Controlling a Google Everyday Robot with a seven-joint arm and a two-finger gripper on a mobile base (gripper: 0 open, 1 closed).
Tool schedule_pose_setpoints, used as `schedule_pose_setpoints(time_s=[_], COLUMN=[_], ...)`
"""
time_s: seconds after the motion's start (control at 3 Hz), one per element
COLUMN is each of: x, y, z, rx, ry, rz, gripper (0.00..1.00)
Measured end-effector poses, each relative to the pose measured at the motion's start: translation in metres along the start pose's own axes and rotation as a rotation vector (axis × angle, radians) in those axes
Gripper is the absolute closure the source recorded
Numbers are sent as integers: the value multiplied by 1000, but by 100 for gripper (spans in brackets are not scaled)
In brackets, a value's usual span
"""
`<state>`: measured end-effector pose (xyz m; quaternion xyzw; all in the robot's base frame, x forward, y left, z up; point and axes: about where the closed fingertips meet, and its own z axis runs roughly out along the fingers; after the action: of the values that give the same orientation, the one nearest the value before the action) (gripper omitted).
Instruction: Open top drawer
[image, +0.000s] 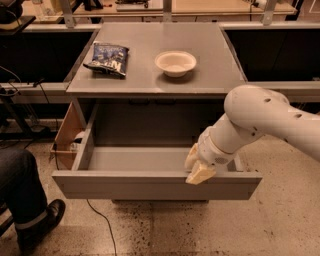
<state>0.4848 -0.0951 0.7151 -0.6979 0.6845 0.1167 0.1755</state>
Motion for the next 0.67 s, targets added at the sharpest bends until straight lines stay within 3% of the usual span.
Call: schedule_pose_setpoints(time_s=[0.33, 0.67], x=[4, 12], y=[-4, -20], z=[-24, -49], rx=[36, 80], ry=[52, 96], rz=[-16, -20], gripper=[46, 68])
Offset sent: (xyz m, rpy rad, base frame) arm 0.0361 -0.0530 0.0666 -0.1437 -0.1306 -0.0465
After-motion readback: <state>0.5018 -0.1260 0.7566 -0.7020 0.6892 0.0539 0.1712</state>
